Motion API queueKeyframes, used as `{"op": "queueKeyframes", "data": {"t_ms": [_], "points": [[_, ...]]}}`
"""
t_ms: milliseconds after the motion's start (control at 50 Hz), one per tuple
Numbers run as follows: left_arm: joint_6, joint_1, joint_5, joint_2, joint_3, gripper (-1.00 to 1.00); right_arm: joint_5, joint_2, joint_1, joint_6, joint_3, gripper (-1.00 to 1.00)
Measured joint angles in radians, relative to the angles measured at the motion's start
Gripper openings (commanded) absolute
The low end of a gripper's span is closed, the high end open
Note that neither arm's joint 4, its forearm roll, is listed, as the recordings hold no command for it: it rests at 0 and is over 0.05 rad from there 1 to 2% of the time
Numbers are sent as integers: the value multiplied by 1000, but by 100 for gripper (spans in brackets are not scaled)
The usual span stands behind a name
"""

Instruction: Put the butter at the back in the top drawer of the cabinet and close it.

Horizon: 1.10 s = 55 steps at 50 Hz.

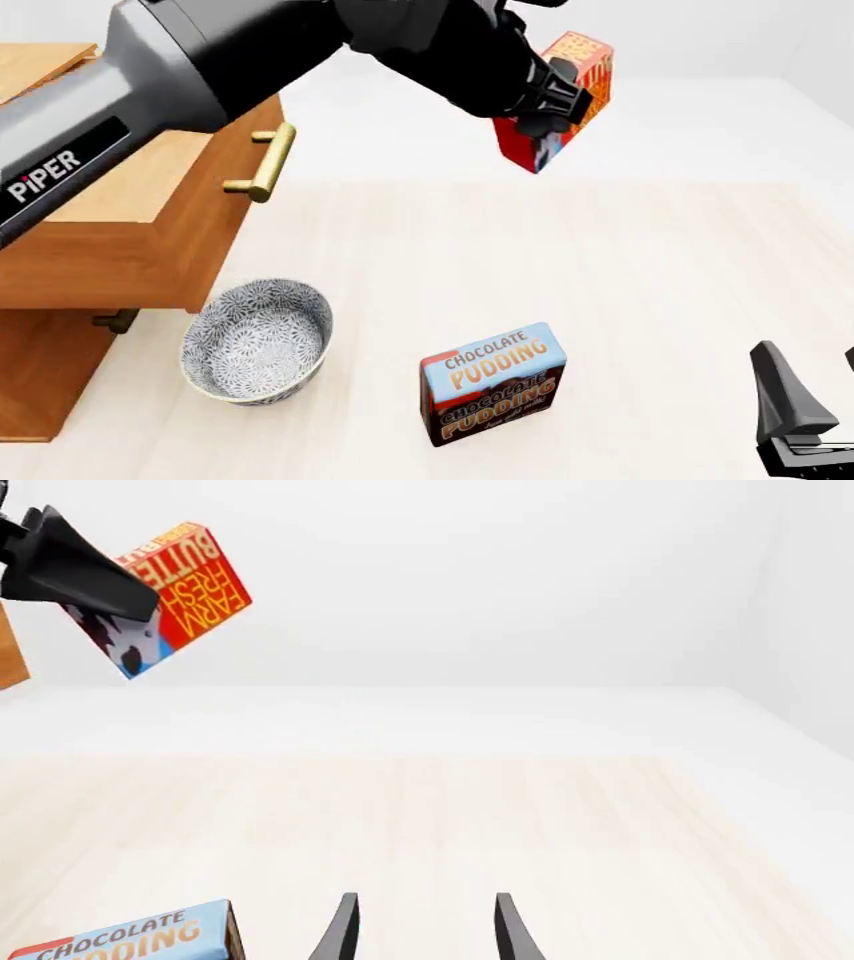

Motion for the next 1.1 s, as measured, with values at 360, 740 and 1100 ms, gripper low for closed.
{"op": "queueKeyframes", "data": {"t_ms": [360,740,1100], "points": [[53,88,44,-138,38,-100,0,0,0,0,0,100],[109,198,103,-275,82,-100,0,0,0,0,0,100],[149,299,147,-398,141,-100,0,0,0,0,0,100]]}}
